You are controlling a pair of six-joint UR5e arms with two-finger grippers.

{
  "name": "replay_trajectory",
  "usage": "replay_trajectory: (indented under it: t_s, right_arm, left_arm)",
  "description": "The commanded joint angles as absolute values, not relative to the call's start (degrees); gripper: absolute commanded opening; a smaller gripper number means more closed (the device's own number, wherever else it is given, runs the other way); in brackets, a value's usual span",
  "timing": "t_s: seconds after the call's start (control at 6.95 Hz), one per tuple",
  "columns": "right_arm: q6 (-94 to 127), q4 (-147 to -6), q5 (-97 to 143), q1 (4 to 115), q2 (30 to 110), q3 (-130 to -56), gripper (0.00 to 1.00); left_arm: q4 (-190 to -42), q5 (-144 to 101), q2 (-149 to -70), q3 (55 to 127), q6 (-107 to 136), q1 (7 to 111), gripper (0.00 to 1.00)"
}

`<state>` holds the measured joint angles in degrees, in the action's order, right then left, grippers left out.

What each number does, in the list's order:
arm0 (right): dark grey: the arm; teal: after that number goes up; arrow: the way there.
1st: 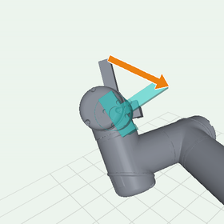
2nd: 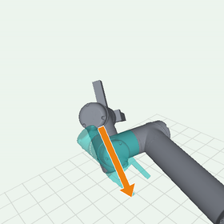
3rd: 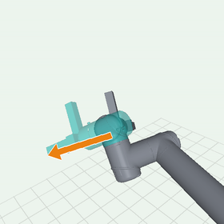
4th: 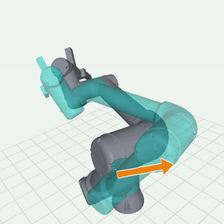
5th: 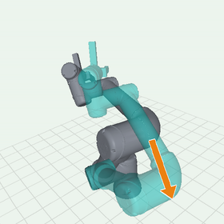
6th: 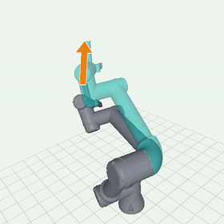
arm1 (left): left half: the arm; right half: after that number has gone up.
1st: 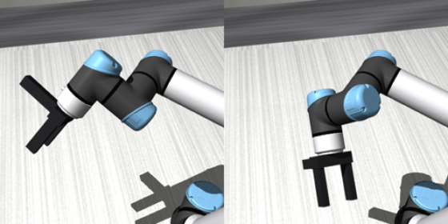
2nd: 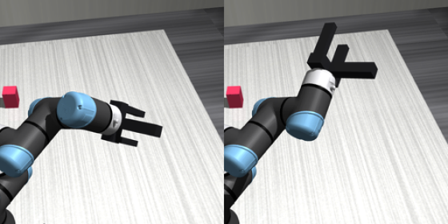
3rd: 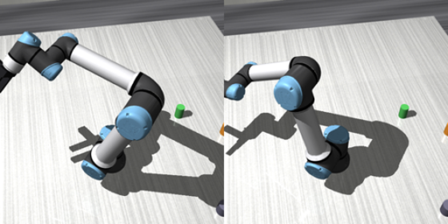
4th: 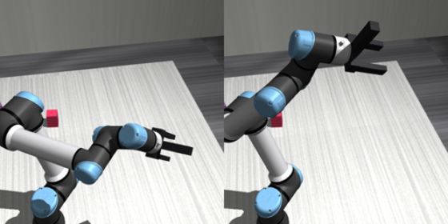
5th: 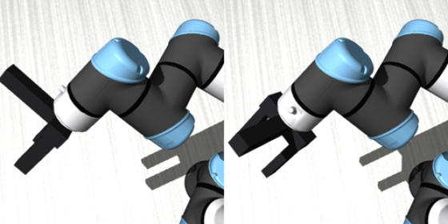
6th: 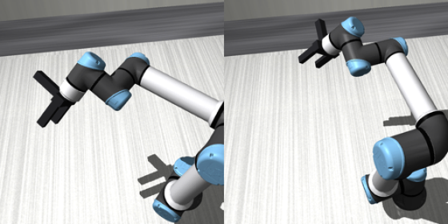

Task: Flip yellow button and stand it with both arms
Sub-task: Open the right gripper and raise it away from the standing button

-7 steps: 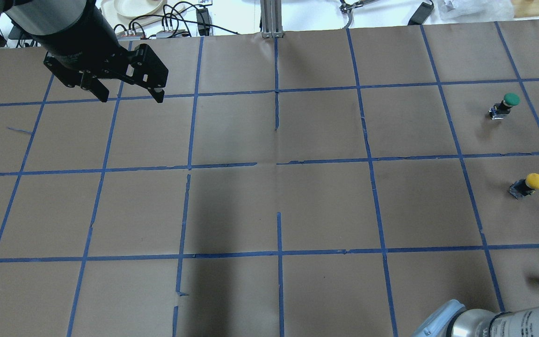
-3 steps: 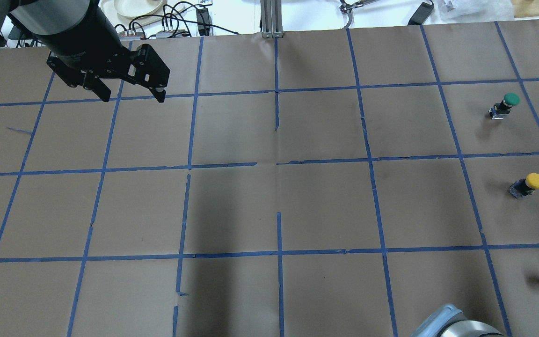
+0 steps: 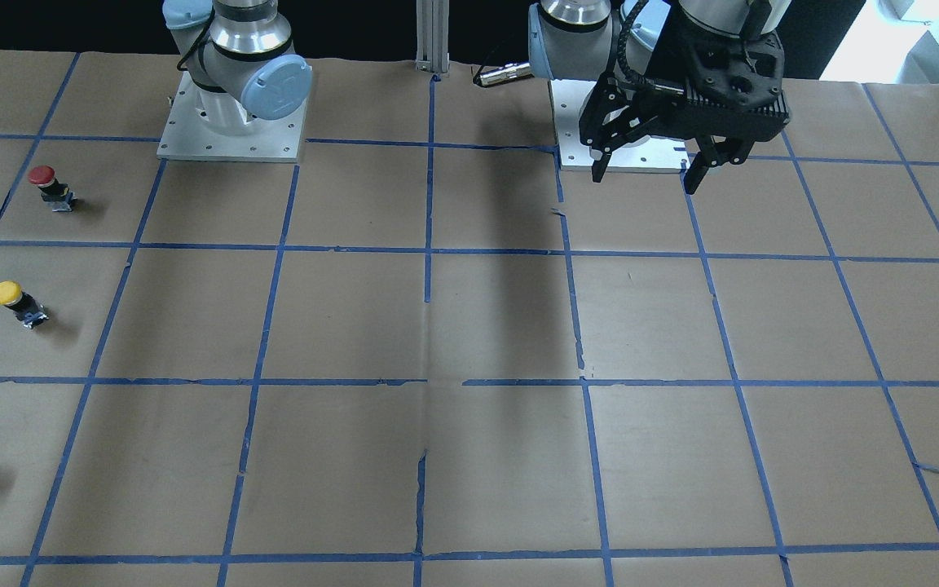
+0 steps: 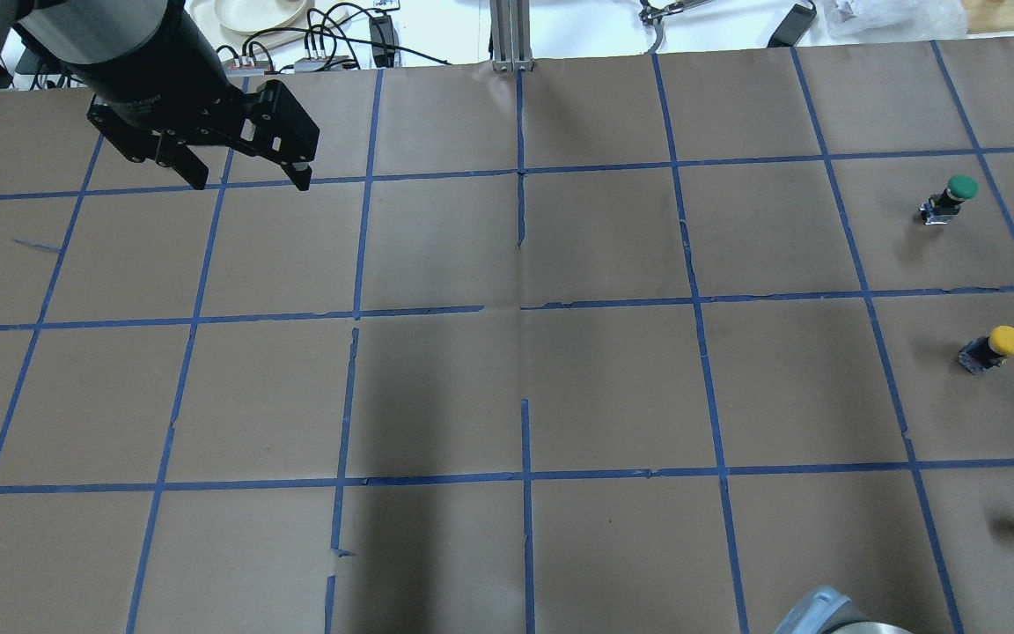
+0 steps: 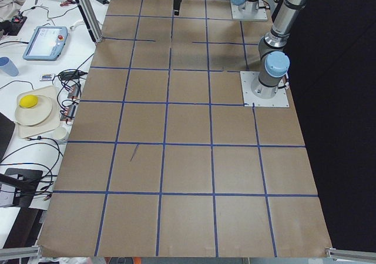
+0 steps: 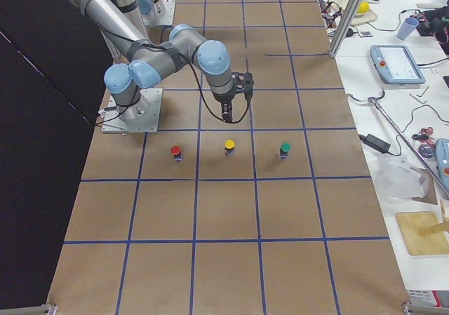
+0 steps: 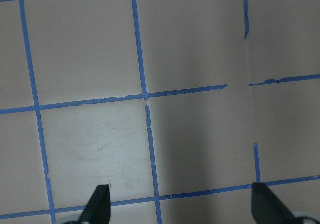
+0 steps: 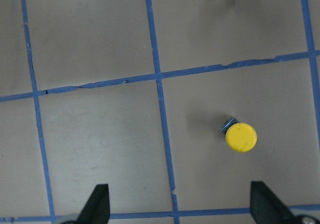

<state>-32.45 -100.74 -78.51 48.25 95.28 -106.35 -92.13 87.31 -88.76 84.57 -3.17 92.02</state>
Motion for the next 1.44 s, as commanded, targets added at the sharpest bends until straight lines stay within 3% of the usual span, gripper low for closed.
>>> replay_trajectory:
  t_s: [0.0,0.58,1.01,1.29]
  right_arm:
    - [-7.4,-97.8,-84.5,59.2,94.9,-102.7,1.0]
    - [15.2,-86.5,-85.2,75.4,95.3,-93.3,1.0]
    - [26.7,-85.7,-89.9,89.5,95.5,-92.8,1.0]
    - [25.8,-85.2,-89.7,90.0,96.4,-93.6,1.0]
  left_arm:
    - [-92.1,87.3,-88.8,84.6,-3.1,92.0,1.0]
    - [-92.2,87.3,-88.7,84.6,-3.1,92.0,1.0]
    - [-92.2,87.3,-88.9,84.7,-3.2,92.0,1.0]
    - [-92.2,87.1,-88.9,84.9,-3.2,92.0,1.0]
